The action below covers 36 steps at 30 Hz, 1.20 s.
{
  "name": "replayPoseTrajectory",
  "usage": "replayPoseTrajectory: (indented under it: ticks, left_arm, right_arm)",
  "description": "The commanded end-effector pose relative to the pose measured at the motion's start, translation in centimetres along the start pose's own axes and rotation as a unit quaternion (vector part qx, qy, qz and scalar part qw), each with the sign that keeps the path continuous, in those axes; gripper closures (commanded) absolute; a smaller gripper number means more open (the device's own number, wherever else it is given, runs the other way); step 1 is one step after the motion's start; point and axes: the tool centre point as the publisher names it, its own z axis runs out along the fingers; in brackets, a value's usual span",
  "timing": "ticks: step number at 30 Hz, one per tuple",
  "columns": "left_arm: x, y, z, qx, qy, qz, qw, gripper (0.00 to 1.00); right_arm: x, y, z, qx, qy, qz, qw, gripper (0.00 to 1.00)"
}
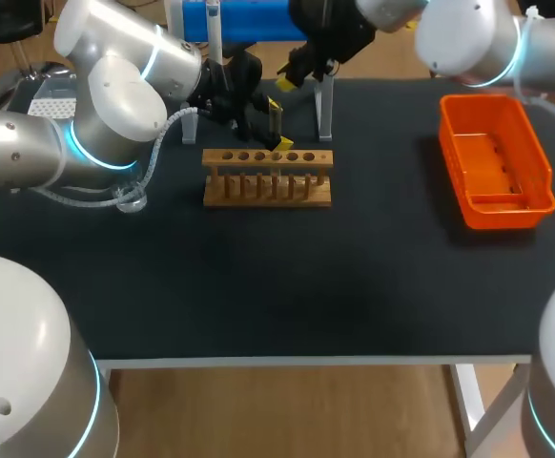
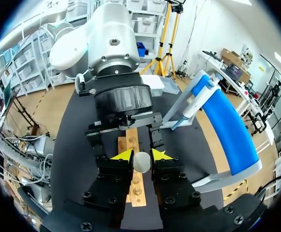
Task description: Invert the test tube, pick up the pipette, mount the tip to pipette, aspirate from beaker and dispense into the tube, eject the tip, return the pipette, and cap with the stopper.
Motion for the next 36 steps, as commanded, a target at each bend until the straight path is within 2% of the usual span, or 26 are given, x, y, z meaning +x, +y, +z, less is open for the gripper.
replayPoseTrajectory:
  ticks: [1,36]
  left_arm:
    - [-0.1,-0.1,0.0,-0.003,0.002,-0.001,1.000,0.00]
    - [0.8,0.1,-1.6,-0.016,-0.020,0.003,1.000,0.00]
  right_arm:
    - [0.0,0.1,-0.2,0.003,0.001,0.000,1.000,1.00]
    - [0.0,0.1,-0.2,0.003,0.001,0.000,1.000,1.00]
